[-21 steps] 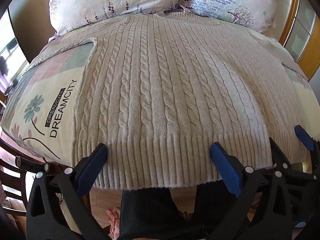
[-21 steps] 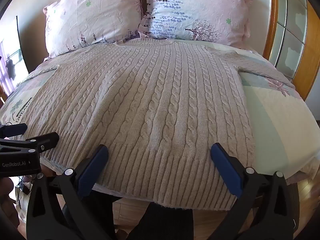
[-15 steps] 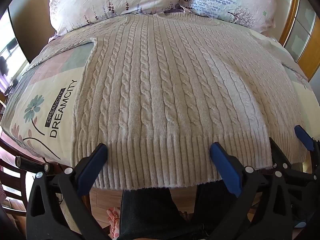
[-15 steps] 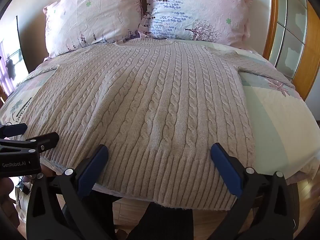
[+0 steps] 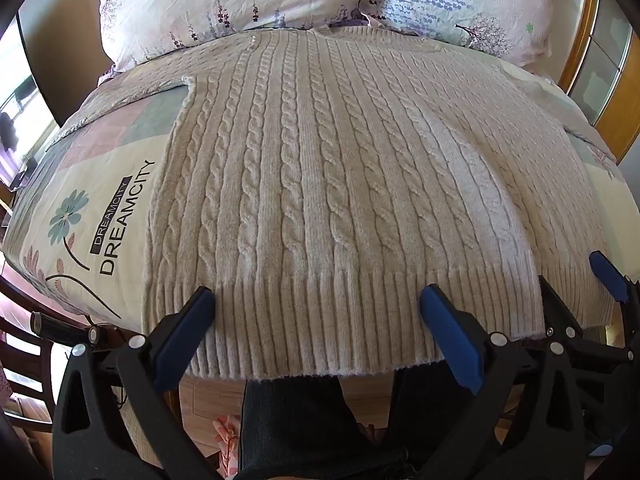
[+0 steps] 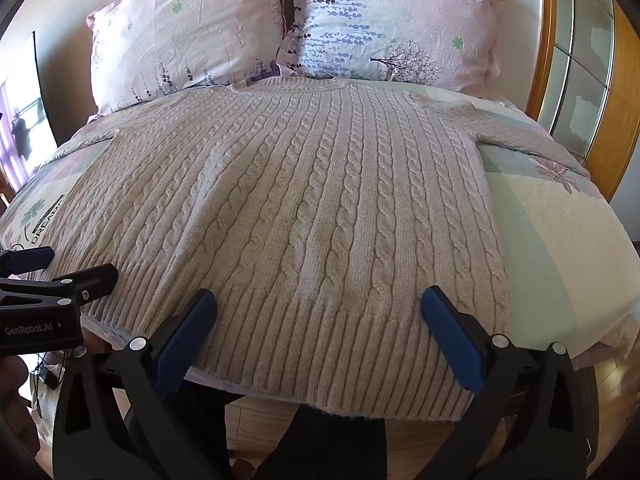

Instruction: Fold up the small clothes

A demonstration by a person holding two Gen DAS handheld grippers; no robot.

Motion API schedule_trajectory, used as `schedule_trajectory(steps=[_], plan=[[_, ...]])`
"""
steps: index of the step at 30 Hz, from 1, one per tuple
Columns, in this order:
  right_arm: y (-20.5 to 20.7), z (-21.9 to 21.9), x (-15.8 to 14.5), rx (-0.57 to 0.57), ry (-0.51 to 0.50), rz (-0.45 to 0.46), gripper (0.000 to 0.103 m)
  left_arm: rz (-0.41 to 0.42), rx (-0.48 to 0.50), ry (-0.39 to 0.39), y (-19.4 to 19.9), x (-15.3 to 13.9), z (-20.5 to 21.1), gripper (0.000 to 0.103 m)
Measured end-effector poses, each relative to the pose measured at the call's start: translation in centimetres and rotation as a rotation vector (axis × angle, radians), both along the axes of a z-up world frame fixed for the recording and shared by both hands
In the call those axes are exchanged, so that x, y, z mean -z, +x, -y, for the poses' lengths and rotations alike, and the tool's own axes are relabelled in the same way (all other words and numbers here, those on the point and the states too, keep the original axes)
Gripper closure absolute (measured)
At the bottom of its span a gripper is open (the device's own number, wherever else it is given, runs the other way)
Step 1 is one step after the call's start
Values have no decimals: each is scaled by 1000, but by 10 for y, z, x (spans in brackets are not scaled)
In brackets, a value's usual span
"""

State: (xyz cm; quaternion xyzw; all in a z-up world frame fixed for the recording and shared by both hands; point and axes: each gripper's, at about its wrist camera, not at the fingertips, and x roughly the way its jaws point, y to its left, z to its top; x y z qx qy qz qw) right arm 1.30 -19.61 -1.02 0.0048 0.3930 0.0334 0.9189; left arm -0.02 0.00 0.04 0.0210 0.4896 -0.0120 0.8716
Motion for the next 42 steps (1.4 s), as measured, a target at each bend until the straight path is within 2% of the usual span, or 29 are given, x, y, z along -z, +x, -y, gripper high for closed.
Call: schedule_trajectory(steps=[42], plan=[[1, 0, 1, 0, -1, 0, 1, 5, 0, 1, 2, -4, 0, 2]])
